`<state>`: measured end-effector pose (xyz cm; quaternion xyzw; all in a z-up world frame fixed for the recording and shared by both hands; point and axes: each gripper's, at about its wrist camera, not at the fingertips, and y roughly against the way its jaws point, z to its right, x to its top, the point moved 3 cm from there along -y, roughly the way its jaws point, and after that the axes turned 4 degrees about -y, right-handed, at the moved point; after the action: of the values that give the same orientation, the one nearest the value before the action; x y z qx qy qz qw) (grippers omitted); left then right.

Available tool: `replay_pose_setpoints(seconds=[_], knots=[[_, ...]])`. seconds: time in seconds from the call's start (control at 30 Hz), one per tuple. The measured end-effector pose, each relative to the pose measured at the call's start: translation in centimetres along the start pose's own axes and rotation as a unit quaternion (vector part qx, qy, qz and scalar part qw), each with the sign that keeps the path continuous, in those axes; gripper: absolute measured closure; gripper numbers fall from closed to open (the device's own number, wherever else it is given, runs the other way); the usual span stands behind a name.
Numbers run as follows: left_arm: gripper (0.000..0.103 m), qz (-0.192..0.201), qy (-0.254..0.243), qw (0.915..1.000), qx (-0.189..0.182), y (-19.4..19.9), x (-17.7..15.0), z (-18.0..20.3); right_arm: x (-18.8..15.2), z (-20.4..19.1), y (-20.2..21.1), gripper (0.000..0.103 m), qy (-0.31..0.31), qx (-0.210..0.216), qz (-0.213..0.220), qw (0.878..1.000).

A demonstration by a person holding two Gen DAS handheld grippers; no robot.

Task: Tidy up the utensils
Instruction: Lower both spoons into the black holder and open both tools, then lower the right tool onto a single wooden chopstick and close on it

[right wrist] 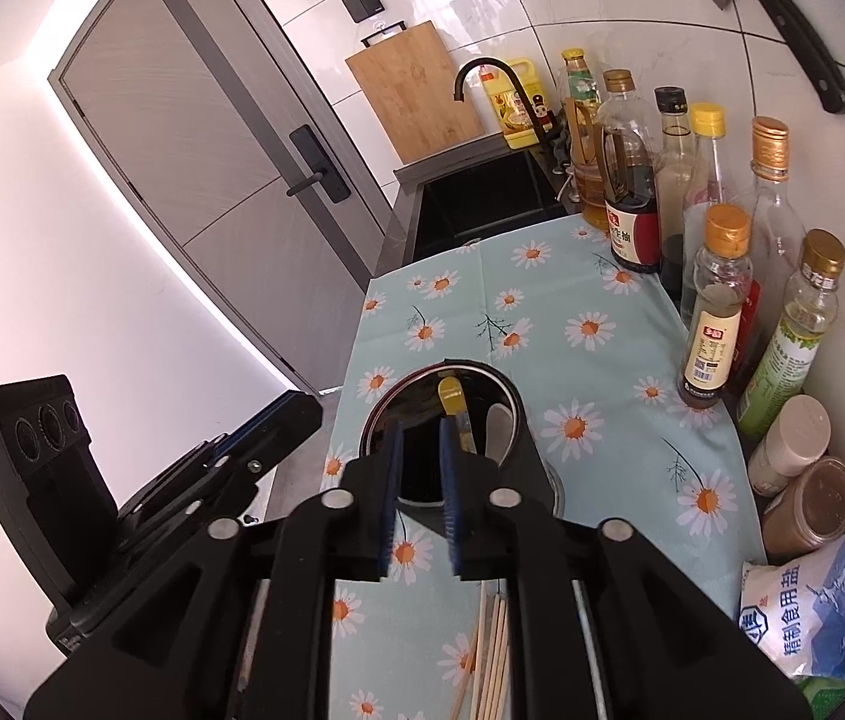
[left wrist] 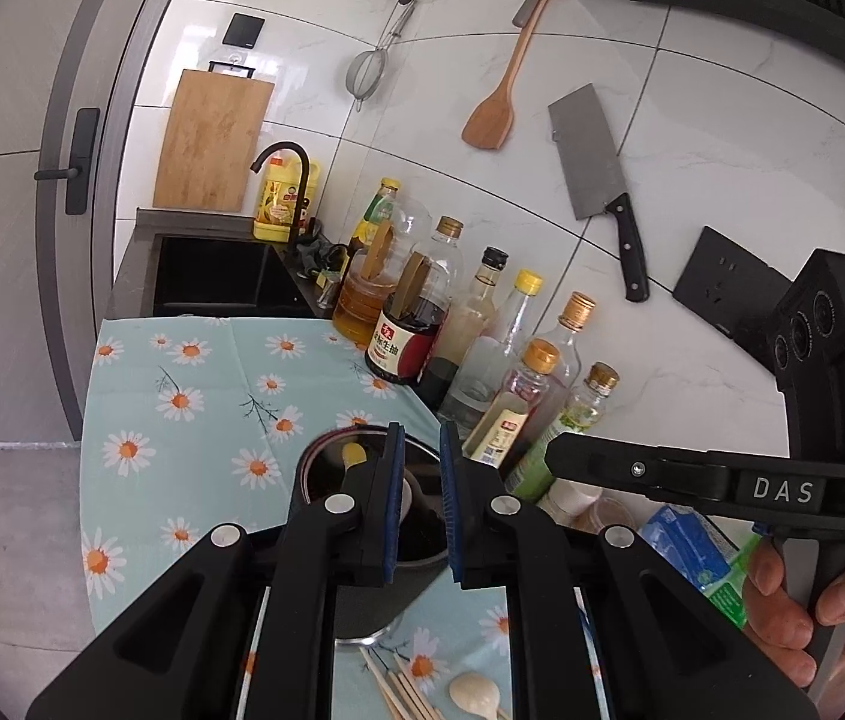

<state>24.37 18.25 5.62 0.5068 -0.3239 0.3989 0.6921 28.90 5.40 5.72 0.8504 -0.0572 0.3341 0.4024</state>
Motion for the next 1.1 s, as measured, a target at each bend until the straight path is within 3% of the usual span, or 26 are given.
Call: replay_pose_setpoints(seconds=[0.27, 0.33, 0.5, 0.57, 0.6, 0.7, 0.87, 0.93, 1.1], knots=[[0.091, -0.019, -0.008, 0.9998, -0.003, 3.1, -1.6, 1.8, -3.0, 1.0, 2.7, 0.084, 0.010, -0.016, -0.010, 1.000], [0.091, -0.027, -0.004, 0.9996, -0.006, 3.5, -2.4, 2.0, -4.2, 1.5, 3.1, 0.079, 0.014, -0.024, -0.022, 0.999], [0.091, -0.058, -0.001, 0.9983, -0.003, 4.1, -4.9, 2.1, -6.6, 2.9, 3.2, 0.079, 0.029, -0.046, -0.052, 0.997], [0.083, -0.068, 0.001, 0.9976, 0.004, 4.3, -5.9, 2.0, -7.6, 3.5, 3.1, 0.079, 0.031, -0.052, -0.065, 0.996], [0.070, -0.073, 0.002, 0.9973, 0.006, 4.4, -6.4, 2.0, -8.0, 3.8, 2.9, 0.079, 0.034, -0.055, -0.072, 0.995], [0.069, -0.083, 0.008, 0.9964, 0.010, 4.7, -7.9, 1.9, -9.5, 4.5, 2.3, 0.078, 0.043, -0.066, -0.099, 0.992], [0.069, -0.121, 0.013, 0.9925, 0.017, 4.5, -10.5, 1.7, -12.8, 5.6, 0.5, 0.077, 0.056, -0.085, -0.176, 0.979], [0.069, -0.137, 0.016, 0.9903, 0.016, 4.3, -11.5, 1.7, -14.3, 6.2, -0.4, 0.074, 0.053, -0.099, -0.218, 0.969], [0.069, -0.167, 0.026, 0.9855, 0.016, 3.9, -13.9, 1.6, -17.0, 6.7, -1.9, 0.074, 0.068, -0.123, -0.277, 0.950]])
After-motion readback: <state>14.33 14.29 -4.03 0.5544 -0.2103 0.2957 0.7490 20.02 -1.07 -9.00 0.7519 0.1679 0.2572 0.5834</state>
